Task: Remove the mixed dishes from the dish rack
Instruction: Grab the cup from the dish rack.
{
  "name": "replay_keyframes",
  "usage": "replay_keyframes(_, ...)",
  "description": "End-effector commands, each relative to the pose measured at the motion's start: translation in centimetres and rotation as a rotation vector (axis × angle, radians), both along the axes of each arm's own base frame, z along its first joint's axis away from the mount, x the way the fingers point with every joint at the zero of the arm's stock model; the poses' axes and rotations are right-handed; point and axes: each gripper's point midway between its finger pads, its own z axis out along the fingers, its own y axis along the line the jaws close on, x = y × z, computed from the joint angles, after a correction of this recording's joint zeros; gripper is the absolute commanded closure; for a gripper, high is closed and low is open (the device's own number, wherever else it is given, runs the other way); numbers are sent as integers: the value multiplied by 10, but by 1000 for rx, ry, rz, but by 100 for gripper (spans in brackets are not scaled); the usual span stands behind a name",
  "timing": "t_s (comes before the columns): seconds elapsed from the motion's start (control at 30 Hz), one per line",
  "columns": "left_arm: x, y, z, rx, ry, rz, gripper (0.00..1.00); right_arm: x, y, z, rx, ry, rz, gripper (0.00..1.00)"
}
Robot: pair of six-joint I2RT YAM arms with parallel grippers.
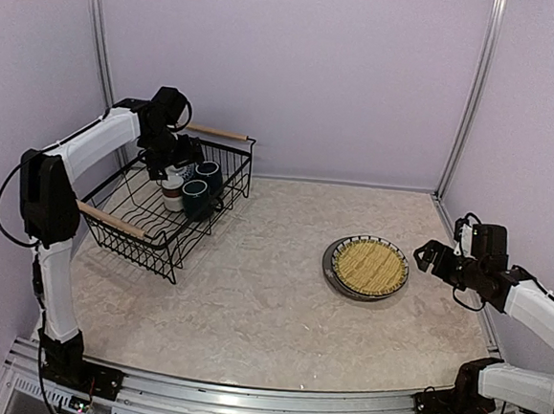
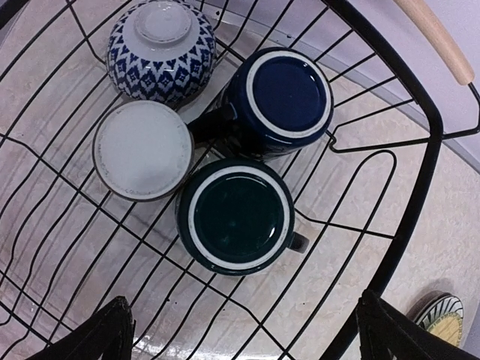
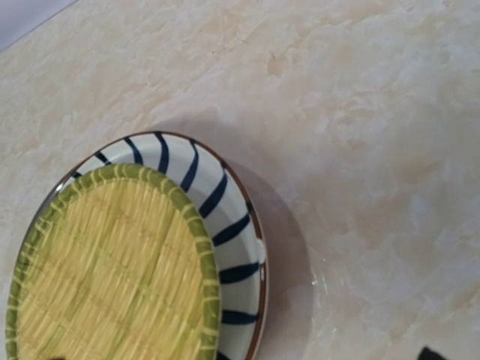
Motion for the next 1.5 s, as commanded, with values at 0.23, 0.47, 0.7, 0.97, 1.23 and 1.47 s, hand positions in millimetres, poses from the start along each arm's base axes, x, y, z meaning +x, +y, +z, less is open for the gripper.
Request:
replay_keyframes(0.23, -3, 5, -34, 241, 143, -269, 1, -4, -4, 10, -6, -25, -10, 0)
replay_keyframes(0.47, 9, 45, -52, 220, 184, -239, 1, -2, 0, 15, 23, -35, -2, 0)
replay_keyframes(0.7, 33, 62, -48, 143, 137, -185, 1, -1, 4, 18, 54, -46, 3, 0)
replay_keyframes(0.97, 60, 74, -68, 224, 143, -153, 1, -1, 6, 21, 70, -50, 10, 0)
replay_keyframes(1.23, 67, 67, -95, 213, 174, -192, 1, -4, 3, 21, 62, -50, -4, 0)
replay_keyframes(1.47, 60, 71, -108, 214, 224, -176, 5, -2, 6, 21, 80, -53, 4, 0)
